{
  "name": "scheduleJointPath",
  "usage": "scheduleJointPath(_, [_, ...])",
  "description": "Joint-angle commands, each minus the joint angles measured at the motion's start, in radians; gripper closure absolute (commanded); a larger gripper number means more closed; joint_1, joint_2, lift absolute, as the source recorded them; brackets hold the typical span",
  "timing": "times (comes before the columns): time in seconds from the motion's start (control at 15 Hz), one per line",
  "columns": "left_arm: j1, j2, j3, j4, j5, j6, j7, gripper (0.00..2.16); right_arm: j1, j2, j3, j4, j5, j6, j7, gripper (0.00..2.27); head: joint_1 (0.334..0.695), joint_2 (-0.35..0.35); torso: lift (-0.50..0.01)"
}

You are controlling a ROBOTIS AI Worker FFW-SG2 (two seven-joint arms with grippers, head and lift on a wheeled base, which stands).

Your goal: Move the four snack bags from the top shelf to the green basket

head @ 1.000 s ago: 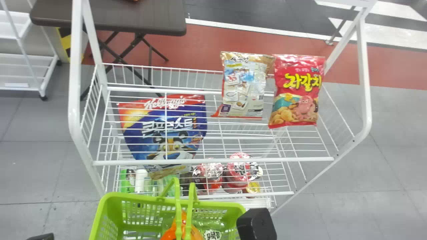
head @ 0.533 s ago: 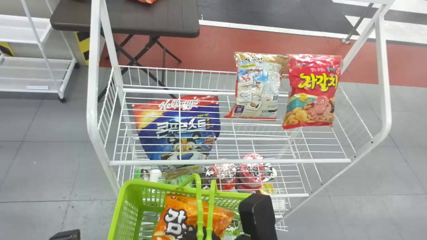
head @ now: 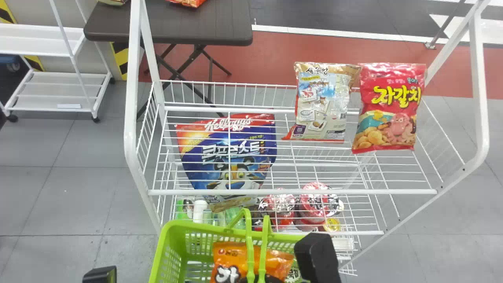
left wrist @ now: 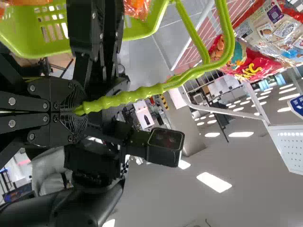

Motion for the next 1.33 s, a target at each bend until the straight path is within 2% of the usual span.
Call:
scheduleJointPath(0.0, [-0.002,-0.001,0.0,0.001,-0.004,0.001,0.004,1.22,0.007,0.0,-0.042,-0.041,-0.002,0.049,0.011,0.06,0.695,-0.148,0.0])
scheduleJointPath(0.33, [-0.013,-0.006,0.0,0.014,-0.007,0.001,0.007,1.22,-0.005,0.026,-0.171,-0.049,-0.023,-0.062,0.004,0.06,0.695,-0.263,0.0])
scheduleJointPath(0.47, [-0.018,-0.006,0.0,0.015,-0.007,0.004,0.007,1.22,-0.038,0.049,-0.203,-0.019,-0.023,-0.2,-0.047,0.06,0.695,-0.291,0.0])
scheduleJointPath(0.6, [-0.024,-0.004,-0.001,0.02,-0.007,0.01,0.01,1.22,-0.128,0.09,-0.233,0.08,-0.022,-0.353,-0.101,0.06,0.695,-0.319,0.0])
scheduleJointPath(0.73, [-0.034,-0.001,-0.006,0.031,-0.005,0.01,0.011,1.22,-0.248,0.141,-0.259,0.201,0.0,-0.439,-0.113,0.07,0.695,-0.326,0.0])
scheduleJointPath(0.93, [-0.05,0.005,-0.009,0.054,0.006,0.01,0.011,1.22,-0.429,0.152,-0.256,0.432,0.049,-0.58,-0.214,0.08,0.695,-0.344,0.0])
scheduleJointPath(1.0, [-0.051,0.007,-0.009,0.055,0.009,0.01,0.011,1.22,-0.486,0.153,-0.233,0.511,0.098,-0.626,-0.24,0.08,0.695,-0.35,0.0])
scheduleJointPath(1.27, [-0.061,0.013,-0.007,0.066,0.016,0.013,0.011,1.22,-0.622,0.182,-0.228,0.668,0.121,-0.654,-0.257,0.08,0.695,-0.329,0.0])
